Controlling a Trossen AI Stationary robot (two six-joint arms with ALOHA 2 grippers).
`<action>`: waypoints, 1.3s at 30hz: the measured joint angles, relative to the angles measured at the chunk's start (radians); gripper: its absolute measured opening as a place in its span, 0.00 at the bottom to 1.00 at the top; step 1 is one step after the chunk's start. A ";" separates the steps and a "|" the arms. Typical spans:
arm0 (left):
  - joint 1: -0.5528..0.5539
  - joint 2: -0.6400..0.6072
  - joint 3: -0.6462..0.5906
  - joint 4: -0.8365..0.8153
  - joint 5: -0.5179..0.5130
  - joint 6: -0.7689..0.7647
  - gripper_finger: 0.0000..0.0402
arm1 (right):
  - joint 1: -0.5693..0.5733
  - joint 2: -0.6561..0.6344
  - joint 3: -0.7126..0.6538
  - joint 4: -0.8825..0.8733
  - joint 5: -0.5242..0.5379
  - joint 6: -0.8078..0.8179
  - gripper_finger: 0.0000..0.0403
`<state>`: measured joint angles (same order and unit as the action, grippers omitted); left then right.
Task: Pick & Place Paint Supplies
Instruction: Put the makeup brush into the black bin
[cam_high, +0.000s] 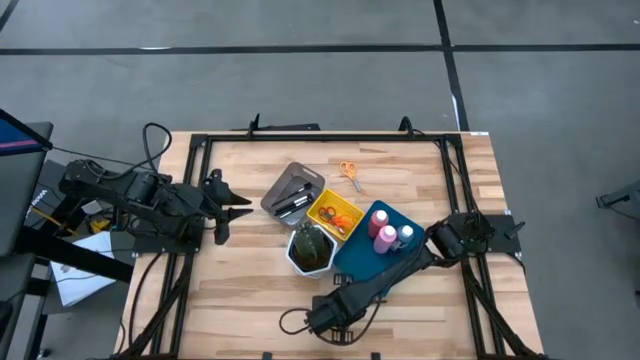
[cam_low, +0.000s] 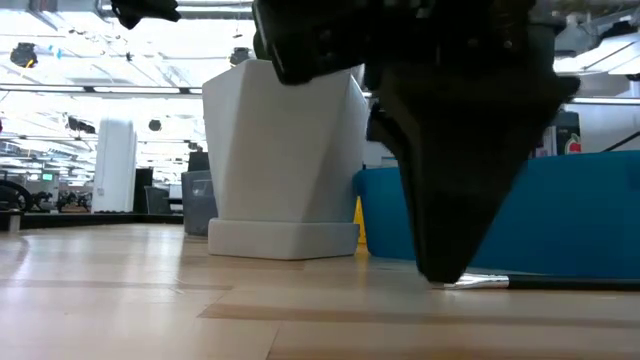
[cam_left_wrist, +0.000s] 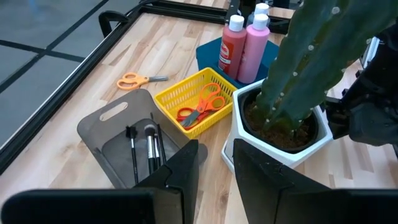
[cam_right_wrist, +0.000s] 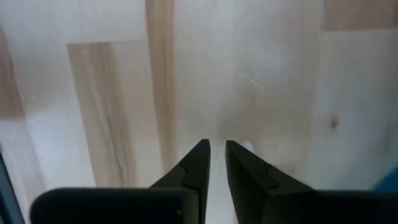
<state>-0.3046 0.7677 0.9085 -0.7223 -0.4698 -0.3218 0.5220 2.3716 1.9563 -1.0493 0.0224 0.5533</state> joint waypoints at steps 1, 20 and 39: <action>0.000 0.000 0.000 0.000 0.000 0.000 0.23 | 0.000 0.004 0.000 0.002 -0.002 0.000 0.12; 0.000 0.000 0.000 0.001 0.036 0.001 0.23 | 0.000 0.006 -0.001 -0.005 -0.021 0.017 0.01; 0.000 0.000 0.000 0.001 0.050 0.000 0.23 | 0.076 0.004 0.117 -0.019 0.077 0.127 0.00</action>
<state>-0.3046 0.7677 0.9085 -0.7216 -0.4198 -0.3214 0.5976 2.3753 2.0731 -1.0687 0.0991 0.6804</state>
